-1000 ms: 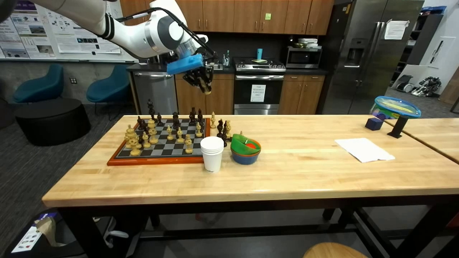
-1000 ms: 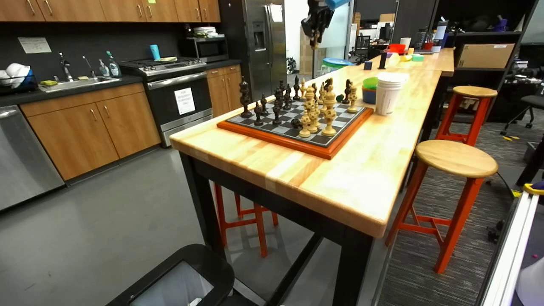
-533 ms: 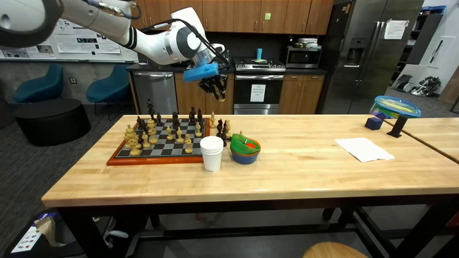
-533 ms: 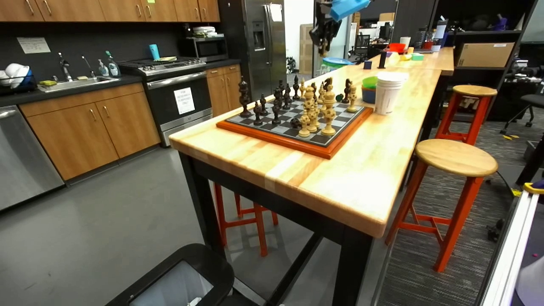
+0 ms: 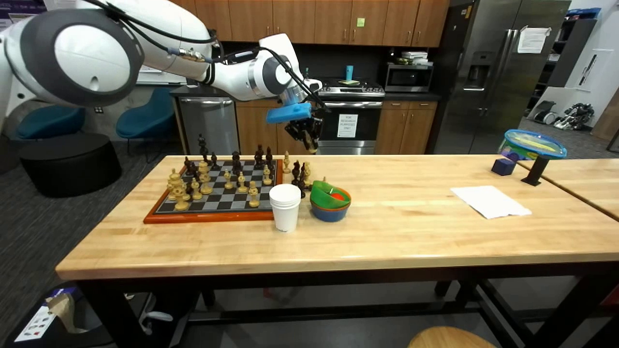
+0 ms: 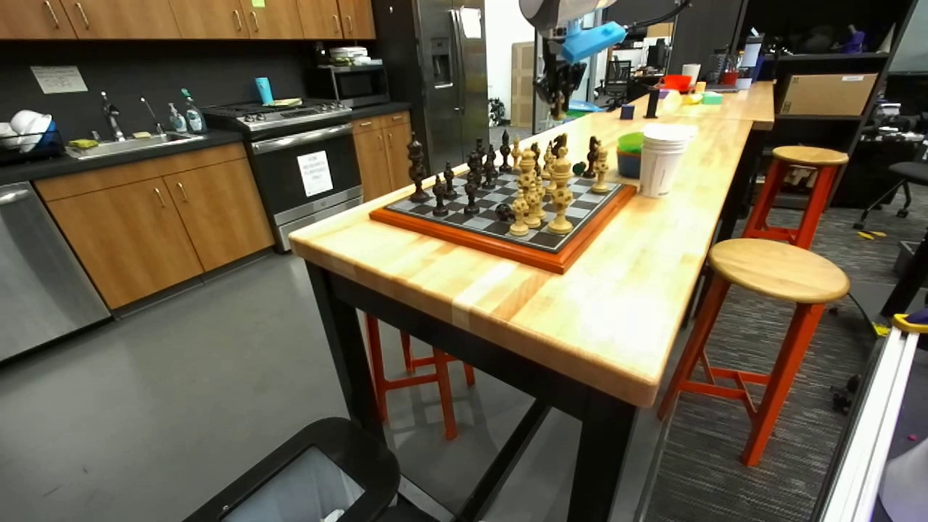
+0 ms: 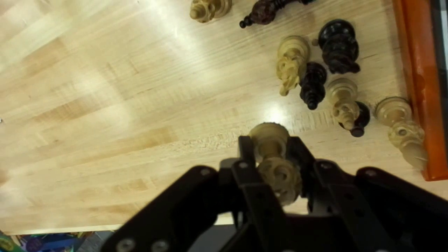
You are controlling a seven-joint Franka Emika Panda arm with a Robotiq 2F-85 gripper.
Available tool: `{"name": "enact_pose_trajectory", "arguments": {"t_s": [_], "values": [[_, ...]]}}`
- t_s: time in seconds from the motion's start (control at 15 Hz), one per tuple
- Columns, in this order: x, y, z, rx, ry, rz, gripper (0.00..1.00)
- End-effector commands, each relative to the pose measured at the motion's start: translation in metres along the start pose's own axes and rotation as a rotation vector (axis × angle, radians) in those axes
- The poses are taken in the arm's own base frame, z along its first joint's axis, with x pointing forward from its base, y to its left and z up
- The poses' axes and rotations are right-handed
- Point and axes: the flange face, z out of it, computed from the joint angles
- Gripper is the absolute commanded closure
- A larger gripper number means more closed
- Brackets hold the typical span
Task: Take the chess piece off of the chess board
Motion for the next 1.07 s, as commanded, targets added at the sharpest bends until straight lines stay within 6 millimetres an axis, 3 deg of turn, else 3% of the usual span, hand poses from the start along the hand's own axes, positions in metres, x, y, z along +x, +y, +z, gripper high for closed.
{"name": "enact_pose_trajectory", "arguments": {"t_s": [0.0, 0.27, 1.0], "values": [[0.008, 0.020, 0.010, -0.003, -0.040, 0.055, 0.93], [0.005, 0.031, 0.031, 0.018, -0.079, 0.100, 0.93], [0.008, 0.031, 0.080, 0.091, -0.134, 0.163, 0.93]]}}
